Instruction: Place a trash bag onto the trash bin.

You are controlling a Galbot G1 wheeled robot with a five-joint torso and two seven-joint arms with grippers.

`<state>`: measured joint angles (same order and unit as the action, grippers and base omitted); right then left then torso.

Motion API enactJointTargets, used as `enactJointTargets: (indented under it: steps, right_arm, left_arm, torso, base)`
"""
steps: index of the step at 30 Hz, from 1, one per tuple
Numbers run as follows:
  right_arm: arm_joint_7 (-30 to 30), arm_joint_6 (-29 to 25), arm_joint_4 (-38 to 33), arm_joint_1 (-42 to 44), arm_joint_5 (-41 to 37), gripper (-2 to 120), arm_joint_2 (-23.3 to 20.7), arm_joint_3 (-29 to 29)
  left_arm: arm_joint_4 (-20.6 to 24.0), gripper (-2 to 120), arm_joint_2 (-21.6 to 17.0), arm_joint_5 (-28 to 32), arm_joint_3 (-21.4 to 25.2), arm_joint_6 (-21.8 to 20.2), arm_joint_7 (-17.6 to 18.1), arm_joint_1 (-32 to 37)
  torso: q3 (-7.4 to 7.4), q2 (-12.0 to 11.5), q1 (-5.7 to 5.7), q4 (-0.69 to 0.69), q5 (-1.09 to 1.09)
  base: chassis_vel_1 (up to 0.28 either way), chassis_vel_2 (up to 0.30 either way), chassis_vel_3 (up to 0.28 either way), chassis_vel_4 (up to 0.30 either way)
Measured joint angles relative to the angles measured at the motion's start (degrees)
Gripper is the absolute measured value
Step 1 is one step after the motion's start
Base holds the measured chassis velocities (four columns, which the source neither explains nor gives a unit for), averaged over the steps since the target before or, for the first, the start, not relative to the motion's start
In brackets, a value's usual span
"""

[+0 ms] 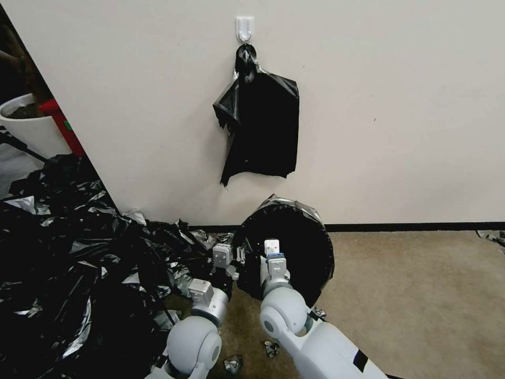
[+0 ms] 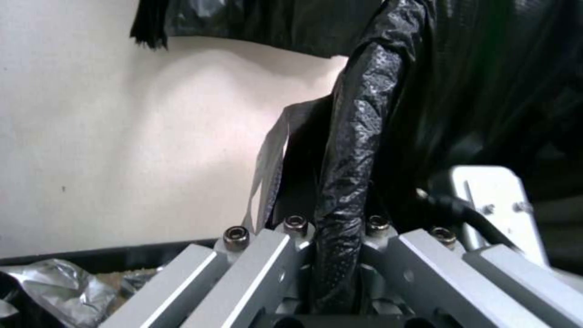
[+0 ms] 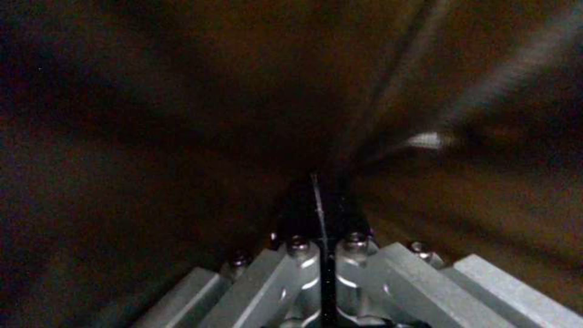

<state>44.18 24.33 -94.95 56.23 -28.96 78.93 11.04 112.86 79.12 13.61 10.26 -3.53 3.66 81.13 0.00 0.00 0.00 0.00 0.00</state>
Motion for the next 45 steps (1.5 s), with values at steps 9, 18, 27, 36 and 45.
enactJointTargets:
  steps: [9, 18, 27, 36, 45]
  right_arm:
    - [-0.3, 0.6, -2.6, 0.9, 0.4, 0, -1.5, -1.4]
    - [-4.0, 0.3, -8.6, 5.6, 2.0, 0, -3.0, -0.7]
    - [-30.1, -10.8, -22.0, 16.4, 19.6, 21, -8.1, -6.1]
    - [-37.3, -24.3, -28.9, 23.4, 36.6, 53, -7.5, -16.7]
    - [-35.9, -24.0, -27.9, 24.3, 34.7, 85, -6.8, -17.0]
  left_arm:
    - [-0.7, 1, -0.2, 0.0, 0.3, -1.6, 0.0, -0.7]
    - [-1.3, 1, -0.3, 1.5, 0.6, -5.5, 2.2, -2.3]
    - [-0.9, 1, -2.4, 14.1, 1.0, -25.4, 12.7, -7.7]
    - [1.7, 1, -5.6, 37.4, 0.2, -39.4, 28.3, -14.7]
    - [-2.0, 1, -5.7, 44.3, -1.2, -39.2, 32.4, -14.9]
  torso:
    - [0.00, 0.0, 0.00, 0.00, 0.00]
    - [0.00, 0.0, 0.00, 0.00, 0.00]
    - [0.00, 0.0, 0.00, 0.00, 0.00]
    - [-0.01, 0.0, 0.00, 0.00, 0.00]
    - [0.00, 0.0, 0.00, 0.00, 0.00]
  base:
    - [0.000, 0.000, 0.000, 0.000]
    - [0.000, 0.000, 0.000, 0.000]
    - [0.000, 0.000, 0.000, 0.000]
    - [0.000, 0.000, 0.000, 0.000]
    - [0.000, 0.000, 0.000, 0.000]
